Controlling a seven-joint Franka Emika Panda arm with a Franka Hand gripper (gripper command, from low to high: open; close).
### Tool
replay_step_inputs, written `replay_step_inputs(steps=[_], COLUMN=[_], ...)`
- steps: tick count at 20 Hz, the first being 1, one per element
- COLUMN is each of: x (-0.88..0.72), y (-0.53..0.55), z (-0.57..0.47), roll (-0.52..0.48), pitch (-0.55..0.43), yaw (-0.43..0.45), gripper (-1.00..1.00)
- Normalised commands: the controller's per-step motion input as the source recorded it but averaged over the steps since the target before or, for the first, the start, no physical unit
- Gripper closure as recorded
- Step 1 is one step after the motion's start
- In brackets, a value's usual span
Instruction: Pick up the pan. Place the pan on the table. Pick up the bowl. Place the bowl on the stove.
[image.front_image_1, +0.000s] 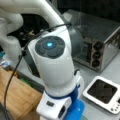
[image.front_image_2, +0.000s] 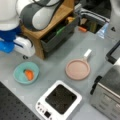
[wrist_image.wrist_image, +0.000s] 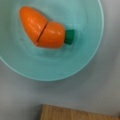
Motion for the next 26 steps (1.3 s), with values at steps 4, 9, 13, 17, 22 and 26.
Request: replay_step_inputs(steps=[4, 9, 13, 17, 22, 26], x=[0.39, 0.43, 0.43, 0.40, 0.36, 0.27], y=[-0.26, -0.26, -0.24, -0.26, -0.24, -0.22], z=[0.05, -0.02, -0.01, 0.00, -0.03, -0.02], roll=[0.269, 0.192, 0.189, 0.186, 0.160, 0.128], pitch=[0.190, 0.194, 0.131, 0.094, 0.060, 0.052], yaw=[0.000, -0.030, -0.021, -0.012, 0.004, 0.045], gripper=[-1.00, -1.00, -1.00, -1.00, -1.00, -1.00])
